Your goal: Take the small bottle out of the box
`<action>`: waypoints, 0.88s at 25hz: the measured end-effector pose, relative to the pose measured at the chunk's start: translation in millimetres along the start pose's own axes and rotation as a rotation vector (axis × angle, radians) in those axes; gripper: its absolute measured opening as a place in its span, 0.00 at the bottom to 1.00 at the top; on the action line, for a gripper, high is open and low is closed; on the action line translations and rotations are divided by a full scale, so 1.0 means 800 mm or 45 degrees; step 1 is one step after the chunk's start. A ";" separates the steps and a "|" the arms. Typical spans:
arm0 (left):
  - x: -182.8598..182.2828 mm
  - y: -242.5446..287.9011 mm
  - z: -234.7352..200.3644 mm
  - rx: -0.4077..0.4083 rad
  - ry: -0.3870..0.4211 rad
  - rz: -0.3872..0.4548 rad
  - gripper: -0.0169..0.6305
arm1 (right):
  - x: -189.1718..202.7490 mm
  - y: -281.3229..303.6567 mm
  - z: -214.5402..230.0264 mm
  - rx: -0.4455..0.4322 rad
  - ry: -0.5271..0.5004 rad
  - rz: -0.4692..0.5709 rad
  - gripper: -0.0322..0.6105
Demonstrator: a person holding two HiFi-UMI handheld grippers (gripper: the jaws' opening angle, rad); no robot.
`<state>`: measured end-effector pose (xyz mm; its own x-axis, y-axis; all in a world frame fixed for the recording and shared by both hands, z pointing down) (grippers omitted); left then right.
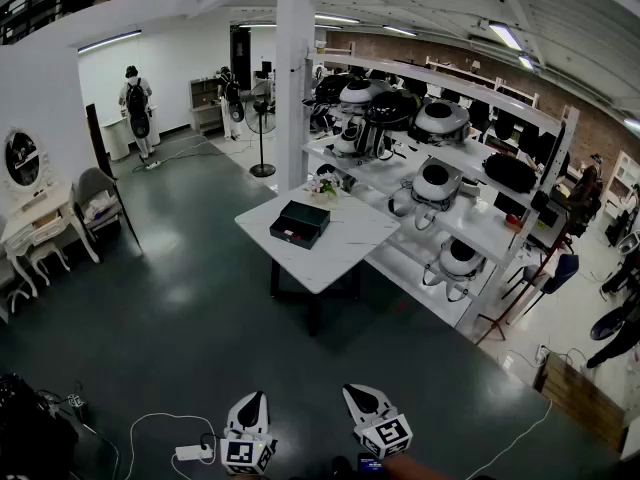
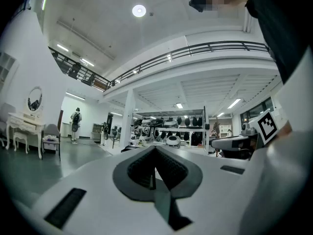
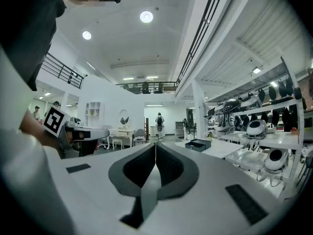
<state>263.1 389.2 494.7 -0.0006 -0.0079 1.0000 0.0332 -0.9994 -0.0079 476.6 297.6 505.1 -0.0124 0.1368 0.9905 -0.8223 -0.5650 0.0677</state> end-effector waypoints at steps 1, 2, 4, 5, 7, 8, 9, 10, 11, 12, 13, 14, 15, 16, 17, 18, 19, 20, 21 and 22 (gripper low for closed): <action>0.002 -0.005 0.000 0.017 0.007 -0.010 0.05 | 0.000 -0.001 -0.010 -0.008 -0.004 -0.002 0.10; 0.005 -0.010 0.000 0.034 0.011 -0.021 0.05 | 0.000 -0.002 -0.019 -0.015 -0.006 -0.005 0.10; 0.011 -0.018 0.000 0.058 0.007 -0.037 0.05 | 0.001 -0.003 -0.035 -0.020 -0.001 -0.014 0.10; 0.014 -0.022 -0.001 0.065 0.006 -0.040 0.05 | 0.003 -0.002 -0.040 -0.020 0.003 -0.017 0.10; 0.014 -0.031 -0.003 0.075 0.016 -0.032 0.05 | 0.008 -0.001 -0.050 -0.021 0.007 -0.014 0.10; 0.012 -0.038 -0.004 0.082 0.022 -0.028 0.05 | 0.009 -0.001 -0.055 -0.022 0.012 -0.007 0.10; 0.011 -0.045 -0.005 0.091 0.026 -0.028 0.05 | 0.009 0.000 -0.061 -0.022 0.017 0.001 0.10; 0.012 -0.051 -0.008 0.101 0.028 -0.033 0.05 | 0.008 0.001 -0.068 -0.024 0.019 0.008 0.10; 0.014 -0.058 -0.012 0.112 0.027 -0.039 0.05 | 0.007 0.002 -0.075 -0.026 0.017 0.016 0.10; 0.016 -0.063 -0.016 0.119 0.023 -0.045 0.05 | 0.006 0.004 -0.081 -0.028 0.013 0.024 0.10; 0.019 -0.068 -0.021 0.126 0.017 -0.048 0.05 | 0.005 0.005 -0.087 -0.030 0.009 0.032 0.10; 0.023 -0.071 -0.025 0.136 0.011 -0.048 0.05 | 0.002 0.004 -0.092 -0.034 0.009 0.041 0.10; 0.026 -0.074 -0.029 0.147 0.007 -0.044 0.05 | 0.000 0.003 -0.096 -0.039 0.011 0.054 0.10; 0.027 -0.076 -0.032 0.153 0.003 -0.037 0.05 | -0.003 0.000 -0.099 -0.046 0.014 0.073 0.10; 0.024 -0.077 -0.035 0.153 -0.001 -0.029 0.05 | -0.006 -0.003 -0.102 -0.052 0.014 0.093 0.10; 0.022 -0.076 -0.038 0.152 -0.001 -0.017 0.05 | -0.008 -0.006 -0.103 -0.052 0.011 0.105 0.10; 0.020 -0.075 -0.041 0.154 0.003 -0.003 0.05 | -0.008 -0.009 -0.103 -0.043 0.000 0.107 0.10; 0.017 -0.074 -0.043 0.156 -0.003 0.010 0.05 | -0.005 -0.011 -0.102 -0.025 -0.014 0.097 0.10; 0.012 -0.074 -0.043 0.157 -0.020 0.018 0.05 | -0.003 -0.014 -0.100 -0.002 -0.021 0.080 0.10; 0.009 -0.073 -0.044 0.162 -0.037 0.024 0.05 | -0.002 -0.015 -0.100 0.016 -0.020 0.065 0.10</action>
<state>226.1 446.6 502.5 0.0303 -0.0236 0.9993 0.1593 -0.9868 -0.0281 441.0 369.0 493.1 -0.0450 0.0950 0.9945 -0.8134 -0.5814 0.0188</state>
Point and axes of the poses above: the fingertips, and each gripper's own axes: y forward along the fingers, z to its right, x out of its underside, the point moved 4 cm from there along -y, backward along the fingers, and after that the axes turned 5 degrees about y, right-handed, at the moved point
